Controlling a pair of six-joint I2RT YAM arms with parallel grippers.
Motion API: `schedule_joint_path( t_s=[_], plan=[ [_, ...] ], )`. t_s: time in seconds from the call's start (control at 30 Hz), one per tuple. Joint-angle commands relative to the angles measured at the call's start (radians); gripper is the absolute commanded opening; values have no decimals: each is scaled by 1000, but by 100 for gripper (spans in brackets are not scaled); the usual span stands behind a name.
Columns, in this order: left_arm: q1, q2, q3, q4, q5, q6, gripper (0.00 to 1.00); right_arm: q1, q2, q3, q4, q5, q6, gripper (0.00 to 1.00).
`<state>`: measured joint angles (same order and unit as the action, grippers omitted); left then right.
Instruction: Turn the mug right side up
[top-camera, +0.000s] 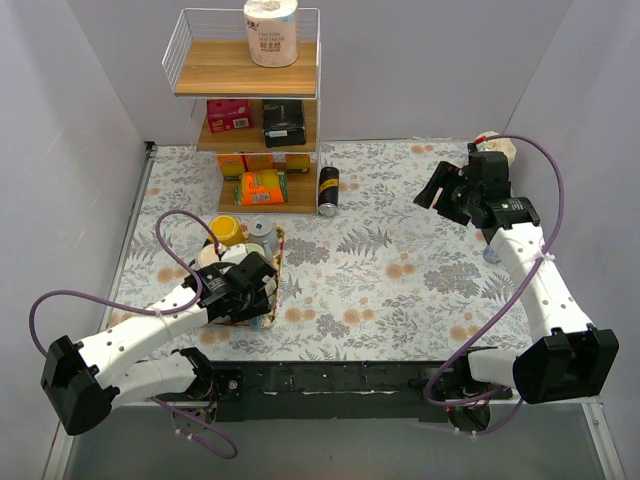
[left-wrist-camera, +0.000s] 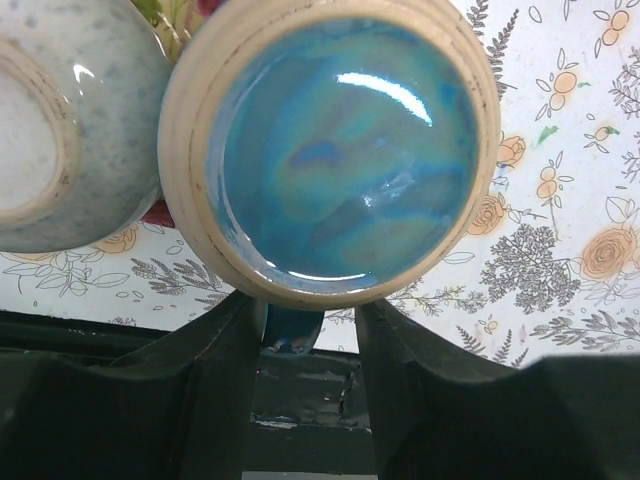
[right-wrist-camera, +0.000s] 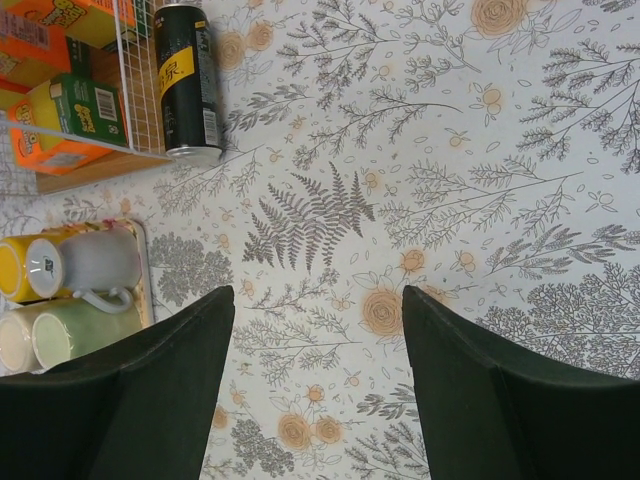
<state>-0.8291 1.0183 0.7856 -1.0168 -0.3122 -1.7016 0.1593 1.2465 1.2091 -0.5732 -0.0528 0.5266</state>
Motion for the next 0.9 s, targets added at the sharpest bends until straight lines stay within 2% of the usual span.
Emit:
schedule_joint_path(
  t_s=[0.0, 0.07, 0.17, 0.33, 0.37, 0.47, 0.6, 0.87],
  plan=[
    [-22, 16, 0, 7, -60, -70, 40, 2, -36, -13, 35, 25, -5, 75],
    [-42, 31, 0, 3, -74, -87, 40, 0, -38, -14, 35, 24, -4, 75],
    [-54, 43, -5, 1, -77, -108, 31, 0, -39, -11, 33, 25, -4, 75],
    [-71, 63, -11, -3, -90, -139, 23, 2, -44, -8, 33, 25, -4, 75],
    [-74, 65, -13, -8, -93, -150, 20, 0, -44, -9, 32, 25, -2, 75],
    [-80, 66, -2, -28, -105, -165, 0, 0, -47, -6, 30, 22, -2, 75],
    [-88, 63, 35, -54, -119, -170, 0, 2, -50, -8, 27, 5, -4, 74],
    [-107, 124, 250, -147, -145, -150, 0, 0, -76, -34, 32, -21, 6, 74]
  ],
)
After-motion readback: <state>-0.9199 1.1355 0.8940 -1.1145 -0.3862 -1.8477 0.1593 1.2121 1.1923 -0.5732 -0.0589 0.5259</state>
